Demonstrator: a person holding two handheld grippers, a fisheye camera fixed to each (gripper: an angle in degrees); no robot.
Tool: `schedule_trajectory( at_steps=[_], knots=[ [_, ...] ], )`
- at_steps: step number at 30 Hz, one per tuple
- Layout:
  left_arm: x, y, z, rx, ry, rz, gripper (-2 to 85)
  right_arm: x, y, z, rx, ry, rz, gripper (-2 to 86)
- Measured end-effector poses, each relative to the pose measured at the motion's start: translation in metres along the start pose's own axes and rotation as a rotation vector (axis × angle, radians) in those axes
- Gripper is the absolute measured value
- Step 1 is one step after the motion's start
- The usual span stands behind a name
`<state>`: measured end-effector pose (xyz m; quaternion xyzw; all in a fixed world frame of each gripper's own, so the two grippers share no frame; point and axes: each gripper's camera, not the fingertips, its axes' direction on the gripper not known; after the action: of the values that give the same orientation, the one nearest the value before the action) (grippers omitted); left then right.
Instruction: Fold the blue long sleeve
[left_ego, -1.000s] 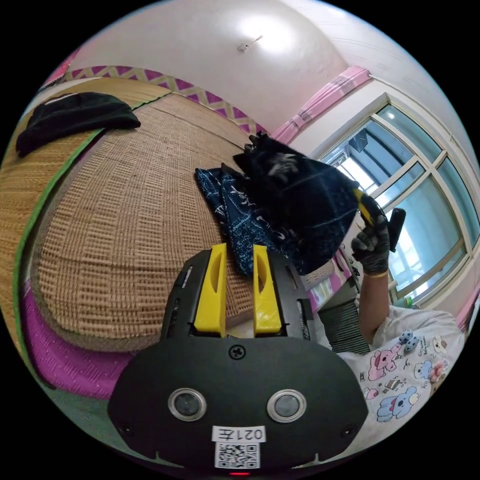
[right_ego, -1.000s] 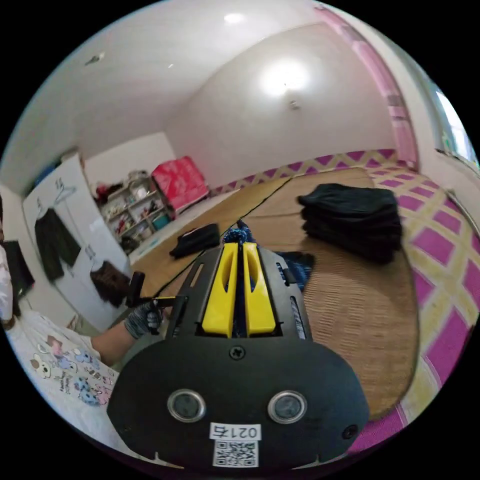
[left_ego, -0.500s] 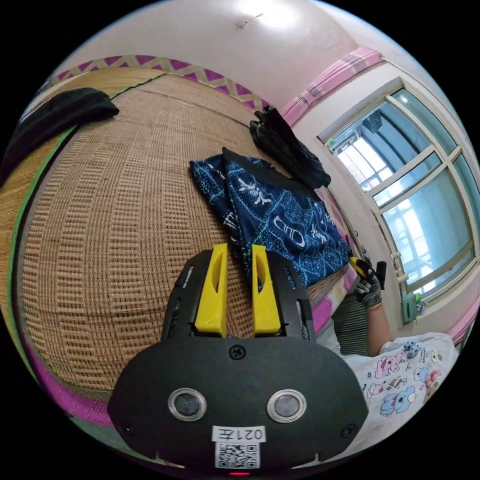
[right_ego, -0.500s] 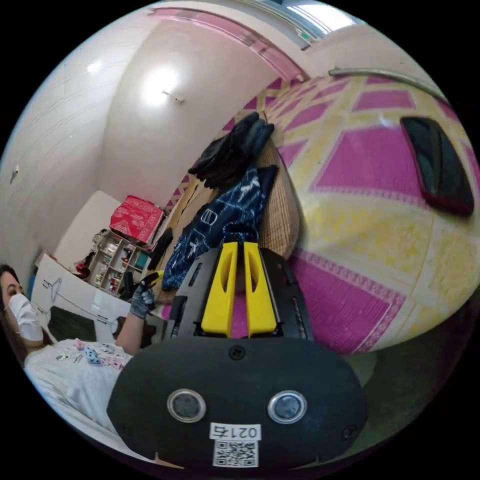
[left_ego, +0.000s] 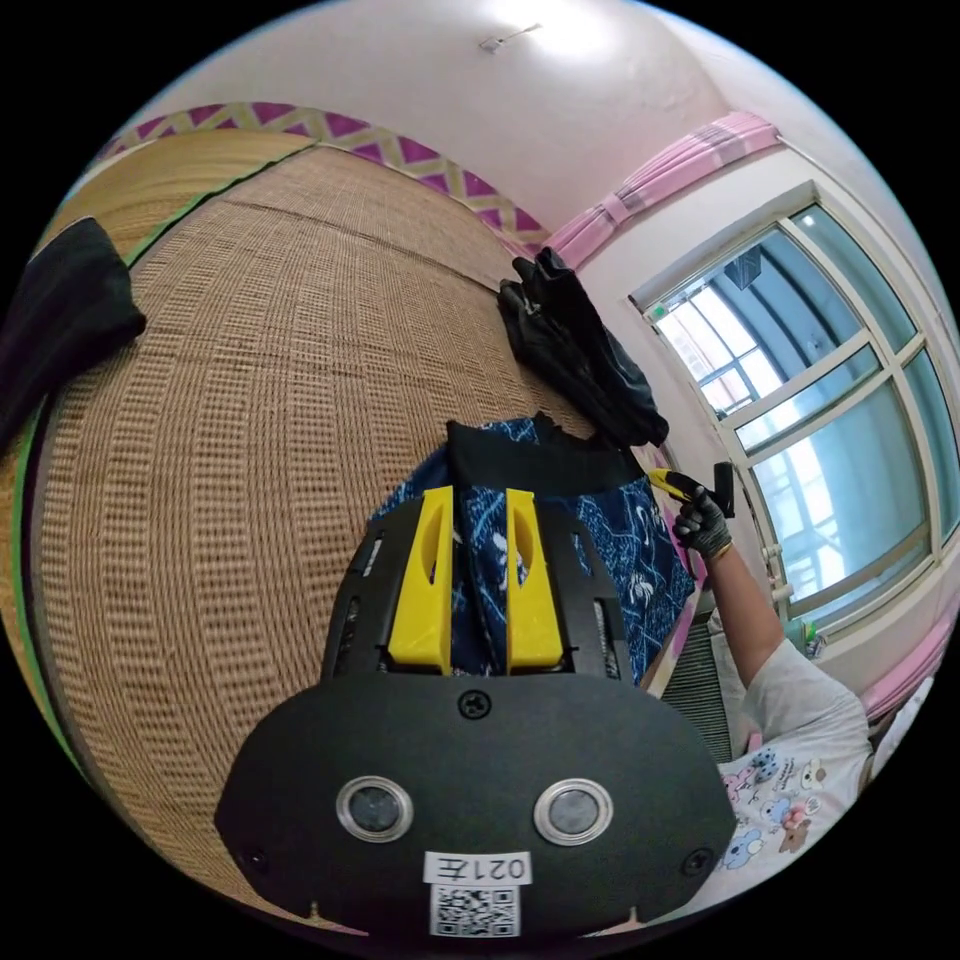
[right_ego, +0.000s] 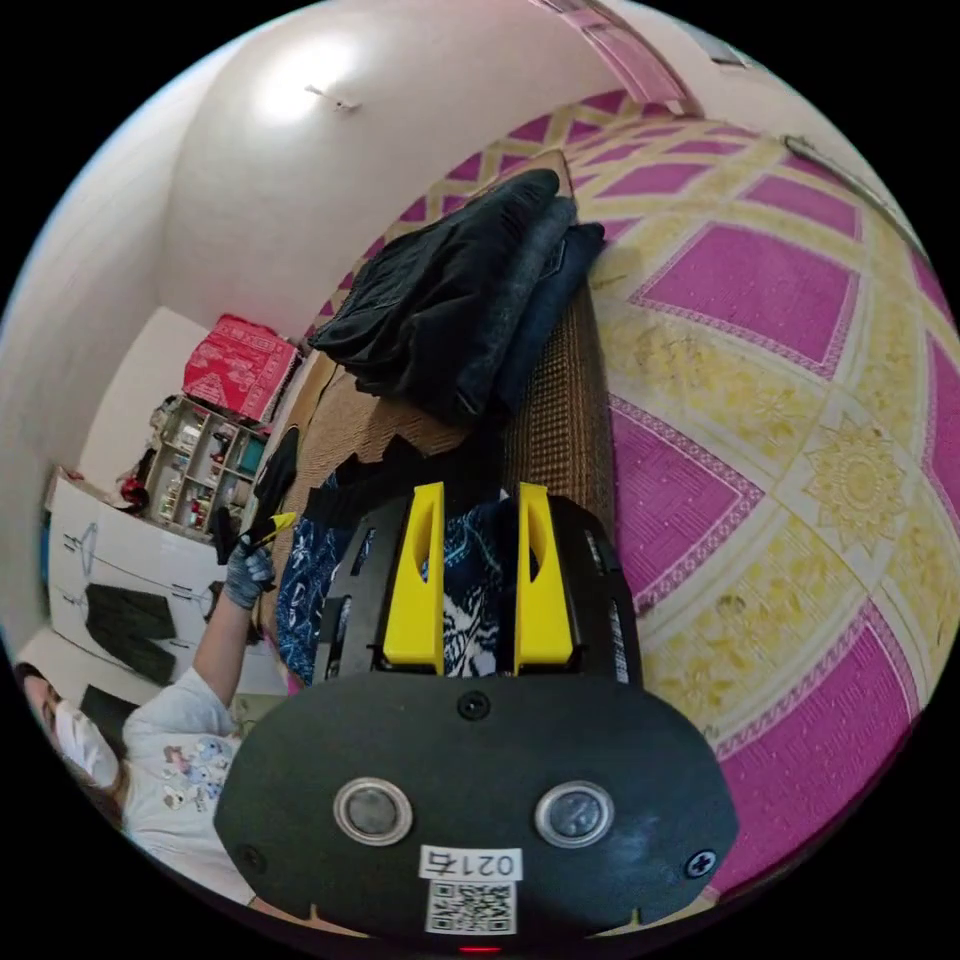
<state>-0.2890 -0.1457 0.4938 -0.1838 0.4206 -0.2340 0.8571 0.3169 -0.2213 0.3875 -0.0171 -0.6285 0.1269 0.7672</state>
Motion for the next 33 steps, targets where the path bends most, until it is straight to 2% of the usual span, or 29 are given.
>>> schedule_trajectory(
  at_steps=[3, 6, 8, 10, 15, 18, 21, 23, 26, 29, 33],
  knots=[
    [-0.006, -0.014, 0.015, -0.035, 0.028, -0.009, 8.4, -0.003, -0.013, 0.005, -0.071, -0.020, -0.008, 10.5],
    [-0.007, -0.021, 0.024, -0.050, 0.076, -0.003, 5.6, -0.008, -0.018, 0.002, -0.084, -0.039, 0.008, 6.4],
    [-0.003, -0.020, 0.021, -0.035, 0.049, 0.021, 2.0, -0.012, -0.015, -0.015, -0.037, -0.098, 0.012, 2.2],
    [0.010, -0.013, 0.003, 0.054, 0.055, 0.104, -0.1, -0.022, -0.010, -0.033, -0.004, -0.142, -0.026, 0.9],
    [0.037, 0.018, -0.059, 0.249, 0.149, 0.235, -0.9, -0.071, 0.026, -0.098, 0.070, -0.199, -0.203, -0.2],
    [0.065, 0.050, -0.102, 0.296, 0.193, 0.386, -1.0, -0.110, 0.070, -0.145, 0.104, -0.318, -0.337, -0.3],
    [0.094, 0.104, -0.154, 0.309, 0.305, 0.574, -1.0, -0.161, 0.149, -0.192, 0.077, -0.439, -0.567, -0.4],
    [0.110, 0.143, -0.180, 0.282, 0.349, 0.670, -1.0, -0.192, 0.232, -0.222, 0.026, -0.455, -0.750, -0.4],
    [0.126, 0.202, -0.204, 0.174, 0.383, 0.735, -1.0, -0.204, 0.336, -0.235, -0.053, -0.452, -0.873, -0.3],
    [0.128, 0.248, -0.199, 0.042, 0.443, 0.708, -1.0, -0.186, 0.413, -0.214, -0.148, -0.472, -0.829, 0.2],
    [0.096, 0.272, -0.164, -0.077, 0.416, 0.504, -0.9, -0.145, 0.449, -0.169, -0.240, -0.452, -0.665, 2.6]
  ],
)
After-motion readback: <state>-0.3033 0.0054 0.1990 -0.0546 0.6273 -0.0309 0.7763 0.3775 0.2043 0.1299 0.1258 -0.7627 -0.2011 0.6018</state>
